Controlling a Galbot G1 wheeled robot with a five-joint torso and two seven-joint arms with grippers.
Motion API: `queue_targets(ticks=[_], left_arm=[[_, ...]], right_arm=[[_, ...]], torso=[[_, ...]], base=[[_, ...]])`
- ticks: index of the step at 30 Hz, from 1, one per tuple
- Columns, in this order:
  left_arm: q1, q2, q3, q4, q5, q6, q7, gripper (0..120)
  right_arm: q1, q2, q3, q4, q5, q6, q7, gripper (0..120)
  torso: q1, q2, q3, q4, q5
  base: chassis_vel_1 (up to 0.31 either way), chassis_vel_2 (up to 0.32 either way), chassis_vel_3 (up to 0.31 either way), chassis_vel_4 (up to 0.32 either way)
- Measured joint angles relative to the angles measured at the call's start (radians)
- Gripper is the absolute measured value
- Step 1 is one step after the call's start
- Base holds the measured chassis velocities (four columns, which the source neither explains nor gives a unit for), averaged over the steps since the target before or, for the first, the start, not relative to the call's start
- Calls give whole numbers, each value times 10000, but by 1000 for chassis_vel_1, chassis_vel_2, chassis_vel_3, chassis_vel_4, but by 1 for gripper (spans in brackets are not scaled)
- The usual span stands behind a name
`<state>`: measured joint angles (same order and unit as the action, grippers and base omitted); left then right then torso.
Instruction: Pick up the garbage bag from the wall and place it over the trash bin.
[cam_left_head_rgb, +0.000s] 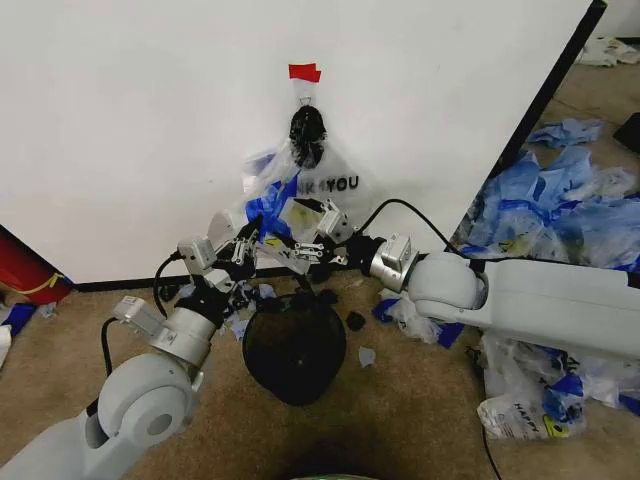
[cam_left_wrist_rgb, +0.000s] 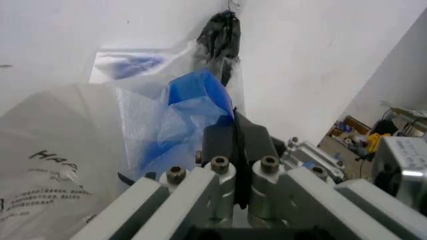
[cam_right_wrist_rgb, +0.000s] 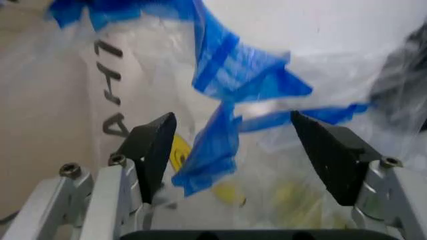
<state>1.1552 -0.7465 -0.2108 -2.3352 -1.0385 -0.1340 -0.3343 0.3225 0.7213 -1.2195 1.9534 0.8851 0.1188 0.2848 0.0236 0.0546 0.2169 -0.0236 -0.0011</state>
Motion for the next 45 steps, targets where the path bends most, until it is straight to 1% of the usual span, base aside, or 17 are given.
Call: queue_targets(ticks=[5, 13, 17, 19, 28, 33, 34, 37, 45], left_arm=[[182, -95, -27, -19, 129, -41, 30, 0], [585, -225, -206, -26, 359, -183, 131, 0], [761, -227, -376, -87, 410, -233, 157, 0], [807, -226, -430, -119, 416, -244, 161, 0], [881, -256, -488, -198, 444, -247, 169, 0], [988, -305, -529, -214, 507, -252, 184, 0], [988, -305, -529, -214, 507, -252, 184, 0], [1031, -364, -518, -214, 579, -259, 196, 0], [1121, -439, -510, -171, 694, -301, 218, 0]], right_arm=[[248, 279, -274, 135, 844, -456, 494, 63], [582, 743, -392, 167, 1557, -1074, 1119, 57], [760, 973, -479, 197, 1914, -1550, 1537, 51], [822, 1073, -510, 238, 2061, -1798, 1738, 50], [954, 1387, -650, 221, 2401, -2094, 1973, 49], [1038, 1610, -799, 102, 2625, -2342, 2111, 38], [1038, 1610, -799, 102, 2625, -2342, 2111, 38], [1080, 1786, -849, 9, 2722, -2388, 2154, 28], [1243, 1973, -1004, -55, 2827, -2483, 2183, 23]], torso=[[0, 0, 0, 0, -2], [0, 0, 0, 1, -3], [-1, 0, 0, 1, -1], [-1, 0, 0, 0, -2], [0, 0, 0, 0, 0], [-1, 0, 0, 0, -2], [-1, 0, 0, 0, -2], [0, 0, 0, 0, -1], [0, 2, 0, 0, -1]], base=[[0, 0, 0, 0], [0, 0, 0, 0], [0, 0, 0, 0], [0, 0, 0, 0], [0, 0, 0, 0], [0, 0, 0, 0], [0, 0, 0, 0], [0, 0, 0, 0], [0, 0, 0, 0]])
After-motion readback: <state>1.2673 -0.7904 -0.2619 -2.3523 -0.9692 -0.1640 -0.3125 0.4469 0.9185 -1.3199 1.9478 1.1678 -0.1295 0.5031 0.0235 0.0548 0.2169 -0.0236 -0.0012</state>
